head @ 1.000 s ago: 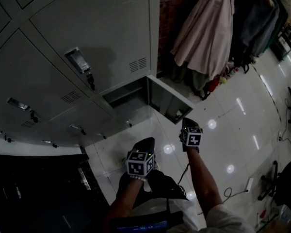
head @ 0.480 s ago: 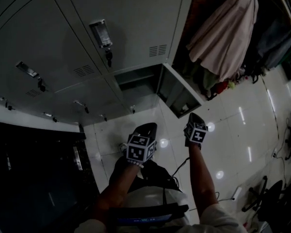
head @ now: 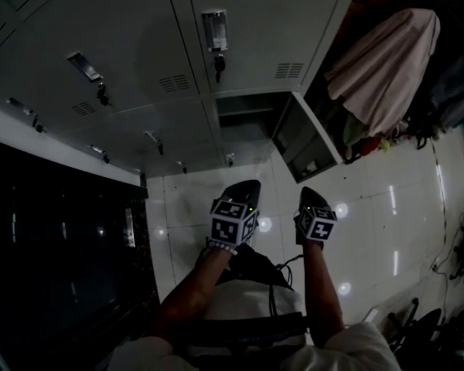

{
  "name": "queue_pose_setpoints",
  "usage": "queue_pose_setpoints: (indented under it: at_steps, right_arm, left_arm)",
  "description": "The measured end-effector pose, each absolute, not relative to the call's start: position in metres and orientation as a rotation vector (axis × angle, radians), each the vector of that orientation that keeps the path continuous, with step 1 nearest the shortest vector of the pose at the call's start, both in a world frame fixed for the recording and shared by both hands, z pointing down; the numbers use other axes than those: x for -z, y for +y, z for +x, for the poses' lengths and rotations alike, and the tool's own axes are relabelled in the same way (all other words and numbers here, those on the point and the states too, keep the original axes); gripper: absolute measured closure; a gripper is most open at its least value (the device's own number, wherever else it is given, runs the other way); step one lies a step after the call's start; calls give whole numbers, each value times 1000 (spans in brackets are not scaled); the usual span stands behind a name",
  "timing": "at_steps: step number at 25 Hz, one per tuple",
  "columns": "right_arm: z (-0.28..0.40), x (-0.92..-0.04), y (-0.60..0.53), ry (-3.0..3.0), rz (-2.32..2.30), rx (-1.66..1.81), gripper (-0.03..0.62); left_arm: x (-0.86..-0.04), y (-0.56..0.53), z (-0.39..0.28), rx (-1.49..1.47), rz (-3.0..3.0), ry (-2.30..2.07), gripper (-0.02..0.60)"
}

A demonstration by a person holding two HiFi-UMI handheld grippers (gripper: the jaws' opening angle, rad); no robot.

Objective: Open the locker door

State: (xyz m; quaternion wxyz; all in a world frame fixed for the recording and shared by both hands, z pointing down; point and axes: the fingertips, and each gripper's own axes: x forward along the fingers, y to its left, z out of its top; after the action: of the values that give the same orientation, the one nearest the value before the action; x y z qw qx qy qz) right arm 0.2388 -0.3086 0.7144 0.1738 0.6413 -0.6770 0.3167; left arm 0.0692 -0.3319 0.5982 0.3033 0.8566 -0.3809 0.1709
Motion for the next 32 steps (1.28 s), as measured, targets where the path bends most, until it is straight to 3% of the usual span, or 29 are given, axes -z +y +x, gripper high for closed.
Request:
queue_pose_setpoints:
  at_steps: [8, 16, 32]
  right_arm:
    - [116, -592, -308, -2301, 1658, -702, 588]
    - [25, -477, -216, -2531, 1550, -555, 589]
    - [2, -420, -65, -2566, 1571, -464, 589]
  left_arm:
    - [-540, -299, 14, -321, 2311, -1121, 588]
    - [-479, -210, -63, -193, 2317, -1215, 588]
    - [-450, -74, -89, -127, 2354, -1187, 588]
